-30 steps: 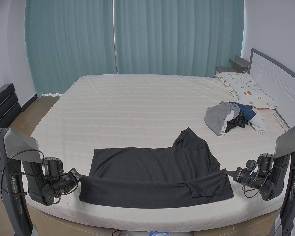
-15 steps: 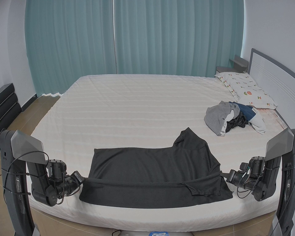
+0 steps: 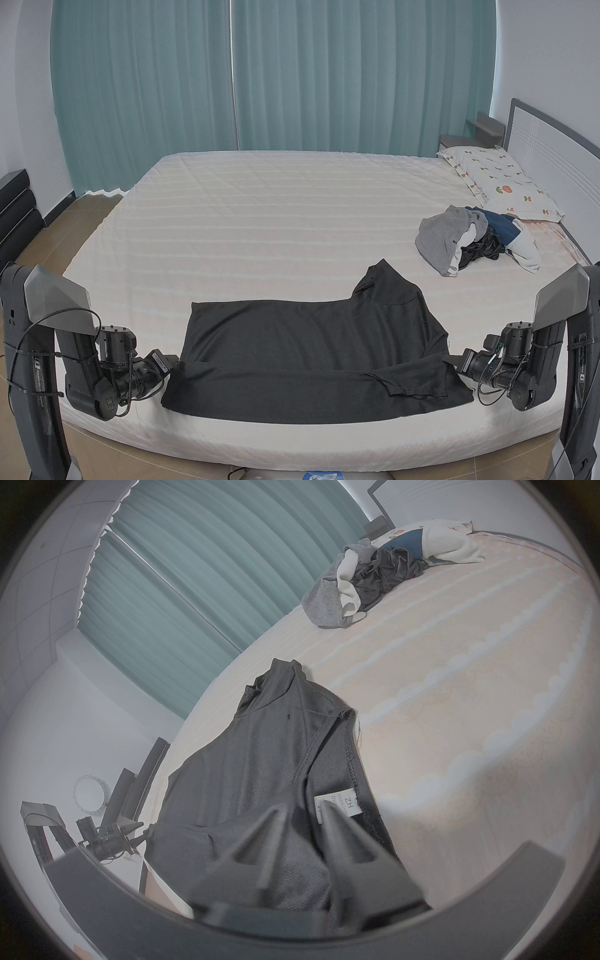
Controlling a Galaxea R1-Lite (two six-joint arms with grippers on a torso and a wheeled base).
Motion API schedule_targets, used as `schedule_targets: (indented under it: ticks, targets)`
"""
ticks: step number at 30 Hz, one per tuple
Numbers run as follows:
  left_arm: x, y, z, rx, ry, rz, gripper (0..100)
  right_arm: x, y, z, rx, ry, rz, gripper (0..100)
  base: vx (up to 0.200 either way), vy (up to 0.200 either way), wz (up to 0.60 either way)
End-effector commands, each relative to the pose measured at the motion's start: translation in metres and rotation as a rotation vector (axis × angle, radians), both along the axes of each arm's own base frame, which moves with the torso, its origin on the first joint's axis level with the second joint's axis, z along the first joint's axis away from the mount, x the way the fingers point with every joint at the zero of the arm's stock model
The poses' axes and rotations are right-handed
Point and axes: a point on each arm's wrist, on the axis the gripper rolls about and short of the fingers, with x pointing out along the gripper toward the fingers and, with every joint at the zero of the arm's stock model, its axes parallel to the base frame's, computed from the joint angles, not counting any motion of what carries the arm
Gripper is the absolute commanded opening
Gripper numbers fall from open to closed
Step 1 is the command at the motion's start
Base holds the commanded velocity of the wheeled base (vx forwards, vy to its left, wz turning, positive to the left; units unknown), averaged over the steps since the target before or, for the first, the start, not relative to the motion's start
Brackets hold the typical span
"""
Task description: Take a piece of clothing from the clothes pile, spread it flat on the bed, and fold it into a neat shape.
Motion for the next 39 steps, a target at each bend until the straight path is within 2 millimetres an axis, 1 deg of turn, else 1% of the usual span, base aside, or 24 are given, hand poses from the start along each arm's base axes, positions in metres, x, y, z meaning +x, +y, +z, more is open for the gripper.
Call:
schedule_targets:
  ticks: [1, 4, 7, 8, 11, 13, 28, 32, 34, 35, 37, 39]
  targets:
    - [0.0, 0.0, 0.0, 0.0, 0.001, 0.0, 100, 0.0, 0.0, -0.002, 0.003, 0.0, 0.001, 100, 0.0, 0.0, 0.0]
    - [0.0, 0.0, 0.0, -0.002, -0.002, 0.001, 100, 0.001, 0.0, 0.0, 0.007, -0.005, -0.001, 100, 0.0, 0.0, 0.0]
    - [0.002, 0.0, 0.001, -0.002, -0.009, 0.001, 100, 0.0, -0.001, 0.007, 0.035, -0.009, -0.022, 100, 0.0, 0.0, 0.0]
    - [0.003, 0.0, 0.003, -0.002, -0.017, 0.001, 100, 0.0, -0.002, 0.013, 0.067, -0.014, -0.043, 100, 0.0, 0.0, 0.0]
    - [0.003, 0.0, 0.005, -0.005, -0.026, 0.002, 100, 0.0, -0.003, 0.025, 0.139, -0.015, -0.087, 100, 0.0, 0.0, 0.0]
    - [0.003, 0.0, 0.006, -0.01, -0.028, 0.007, 100, 0.0, -0.003, 0.027, 0.165, -0.012, -0.103, 100, 0.0, 0.0, 0.0]
    - [0.003, 0.001, 0.005, -0.005, -0.029, 0.008, 100, 0.001, -0.003, 0.027, 0.168, -0.011, -0.105, 100, 0.0, 0.0, 0.0]
    - [0.005, 0.0, 0.007, -0.008, -0.042, 0.009, 100, 0.001, -0.003, 0.027, 0.168, -0.013, -0.105, 100, 0.0, 0.0, 0.0]
    - [0.011, 0.0, 0.01, -0.013, -0.069, 0.013, 100, 0.001, -0.003, 0.028, 0.167, -0.015, -0.106, 100, 0.0, 0.0, 0.0]
    - [0.019, 0.0, 0.014, -0.021, -0.101, 0.018, 100, 0.0, -0.003, 0.027, 0.169, -0.011, -0.105, 100, 0.0, 0.0, 0.0]
    - [0.026, 0.0, 0.019, -0.019, -0.13, 0.024, 100, 0.0, -0.003, 0.026, 0.169, -0.006, -0.106, 100, 0.0, 0.0, 0.0]
    - [0.039, -0.002, 0.024, -0.012, -0.166, 0.03, 100, -0.001, -0.002, 0.024, 0.169, 0.002, -0.102, 100, 0.0, 0.0, 0.0]
